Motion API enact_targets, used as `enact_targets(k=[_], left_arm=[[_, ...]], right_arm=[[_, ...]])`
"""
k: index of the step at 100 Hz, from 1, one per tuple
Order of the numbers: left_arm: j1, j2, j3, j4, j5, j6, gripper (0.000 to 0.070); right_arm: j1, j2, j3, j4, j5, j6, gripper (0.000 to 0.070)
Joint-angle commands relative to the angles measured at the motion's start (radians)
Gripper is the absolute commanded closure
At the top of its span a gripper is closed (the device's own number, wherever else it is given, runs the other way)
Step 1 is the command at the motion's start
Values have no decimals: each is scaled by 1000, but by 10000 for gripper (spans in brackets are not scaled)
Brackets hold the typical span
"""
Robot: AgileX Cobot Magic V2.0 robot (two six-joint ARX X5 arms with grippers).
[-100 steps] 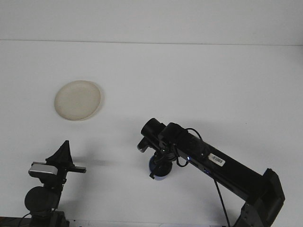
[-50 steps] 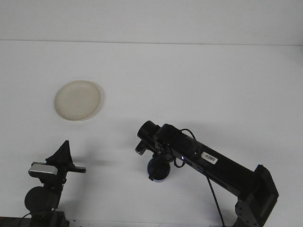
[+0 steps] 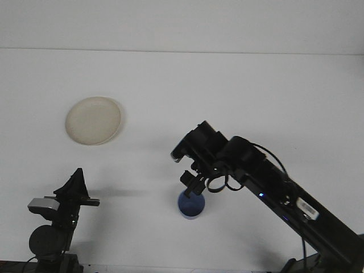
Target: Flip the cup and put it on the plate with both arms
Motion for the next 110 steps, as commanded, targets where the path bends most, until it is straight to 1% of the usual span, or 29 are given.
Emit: enact_targets(k=[1,6,12,15,23,39,46,51,61,71,73,75,78,84,89,92,103,110], left_arm=[[-1,-1,0,11,-2,-151,689],[-1,0,10,10,15,-183,689],[-1,0,27,5,60,-196,688],[-1,1,40,-6,80,-201,688],[-1,19,90,-68,118,-208,688],[-1,121,239,-221,185,-206,688],[-1,191,317,-263,233,-195,688],[-1,249,377,-294,275,-172,688],[-1,381,504,-375,354,-96,688],[-4,517,630,-455,422,-13,677],[-6,545,654,-468,435,0,664],[-8,570,677,-481,447,11,636],[-11,608,710,-497,464,23,576],[-24,681,766,-521,488,38,433],[-37,735,807,-540,499,42,347],[-47,768,830,-553,505,50,314],[-97,875,904,-603,526,96,252],[-141,938,946,-642,526,116,197]], right_arm=[[-8,-30,17,53,-29,-8,282],[-26,-79,8,103,-72,-8,285],[-43,-140,-24,169,-125,-8,287],[-50,-177,-52,204,-137,-8,292],[-60,-285,-166,312,-131,-8,298],[-95,-551,-501,577,-119,-8,299],[-125,-672,-633,667,-83,-7,302],[-148,-756,-711,707,-44,-8,302],[-195,-915,-834,764,40,-8,302],[-241,-1060,-920,796,111,-10,302],[-250,-1088,-934,798,122,-10,302],[-258,-1113,-948,799,132,-10,302],[-270,-1150,-967,799,144,-10,302],[-293,-1215,-1003,798,161,-10,302],[-309,-1262,-1032,797,171,-10,302],[-317,-1287,-1047,795,172,-10,302],[-338,-1352,-1091,769,172,-5,302],[-344,-1370,-1106,740,172,0,302]])
